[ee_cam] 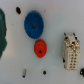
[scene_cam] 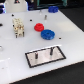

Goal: Insert the blue gear onto the right peg, followed by the red gear

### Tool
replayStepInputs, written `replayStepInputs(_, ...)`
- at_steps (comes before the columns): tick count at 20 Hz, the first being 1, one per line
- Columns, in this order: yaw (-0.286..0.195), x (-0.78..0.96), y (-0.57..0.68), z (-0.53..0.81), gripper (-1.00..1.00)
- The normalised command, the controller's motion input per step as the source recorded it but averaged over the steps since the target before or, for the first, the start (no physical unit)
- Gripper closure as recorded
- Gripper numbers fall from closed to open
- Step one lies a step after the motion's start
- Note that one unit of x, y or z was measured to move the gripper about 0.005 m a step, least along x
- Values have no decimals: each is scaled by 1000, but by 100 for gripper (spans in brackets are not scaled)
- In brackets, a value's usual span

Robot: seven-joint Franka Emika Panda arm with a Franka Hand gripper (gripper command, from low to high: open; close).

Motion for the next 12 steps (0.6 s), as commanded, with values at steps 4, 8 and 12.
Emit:
replayStepInputs(4,0,-416,454,-334,-100)
replayStepInputs(8,0,-397,411,-360,-100)
replayStepInputs(12,0,-291,297,-462,-100)
